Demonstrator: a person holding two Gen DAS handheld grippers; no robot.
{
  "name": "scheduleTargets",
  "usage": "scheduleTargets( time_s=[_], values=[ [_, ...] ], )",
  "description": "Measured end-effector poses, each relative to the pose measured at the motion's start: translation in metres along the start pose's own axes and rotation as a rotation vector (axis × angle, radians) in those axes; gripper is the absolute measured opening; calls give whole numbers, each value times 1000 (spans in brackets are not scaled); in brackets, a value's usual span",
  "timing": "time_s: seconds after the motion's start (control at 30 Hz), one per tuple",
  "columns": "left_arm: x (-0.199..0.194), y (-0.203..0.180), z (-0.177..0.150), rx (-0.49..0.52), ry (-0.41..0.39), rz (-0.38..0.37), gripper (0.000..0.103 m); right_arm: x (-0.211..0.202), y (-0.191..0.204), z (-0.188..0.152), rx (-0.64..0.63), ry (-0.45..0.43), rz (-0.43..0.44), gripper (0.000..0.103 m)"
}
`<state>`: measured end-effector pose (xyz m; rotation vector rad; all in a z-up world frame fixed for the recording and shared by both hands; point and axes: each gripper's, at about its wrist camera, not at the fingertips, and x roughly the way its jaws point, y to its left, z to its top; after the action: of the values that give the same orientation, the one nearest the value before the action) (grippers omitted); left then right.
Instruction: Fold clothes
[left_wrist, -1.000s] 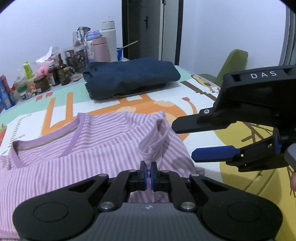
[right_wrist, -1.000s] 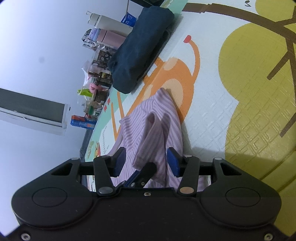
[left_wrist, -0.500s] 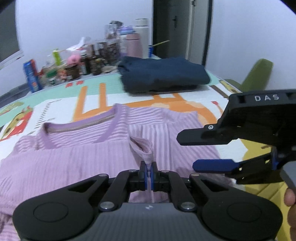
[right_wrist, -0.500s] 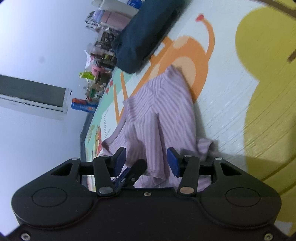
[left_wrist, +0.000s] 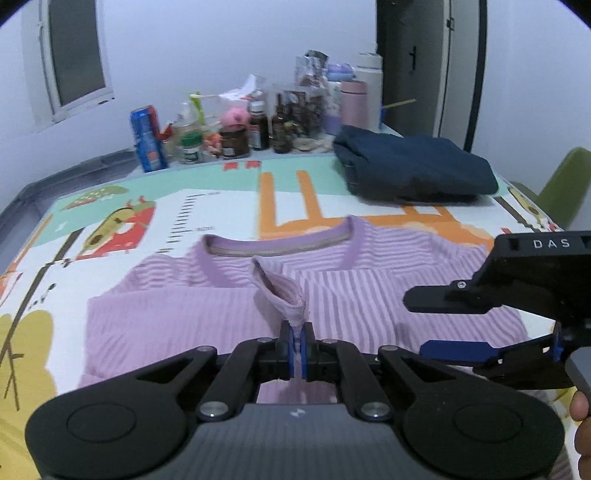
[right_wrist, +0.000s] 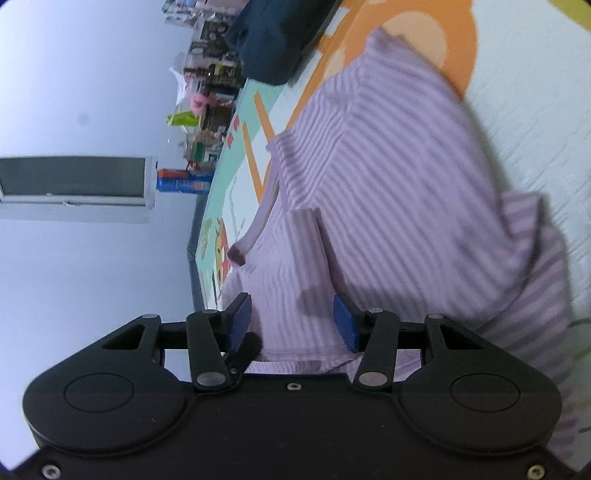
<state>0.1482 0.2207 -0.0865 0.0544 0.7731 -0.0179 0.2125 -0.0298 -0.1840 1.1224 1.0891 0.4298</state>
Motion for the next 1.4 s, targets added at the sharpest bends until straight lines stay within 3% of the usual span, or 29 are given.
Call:
scheduleTargets(
  time_s=[0.33, 0.57, 0.97, 1.4],
  values=[
    [-9, 74, -12, -83, 7, 12, 4, 36, 44, -34, -75, 8, -46, 47],
    [-22, 122, -17, -114, 0, 58, 4, 71, 71, -57, -99, 34, -54, 47],
    [-39, 204, -24, -162, -5, 155, 4, 100, 92, -80, -104, 25, -46, 47],
    [-53, 262, -22, -152, -37, 237, 4, 129, 111, -104, -133, 62, -59, 47]
  ],
)
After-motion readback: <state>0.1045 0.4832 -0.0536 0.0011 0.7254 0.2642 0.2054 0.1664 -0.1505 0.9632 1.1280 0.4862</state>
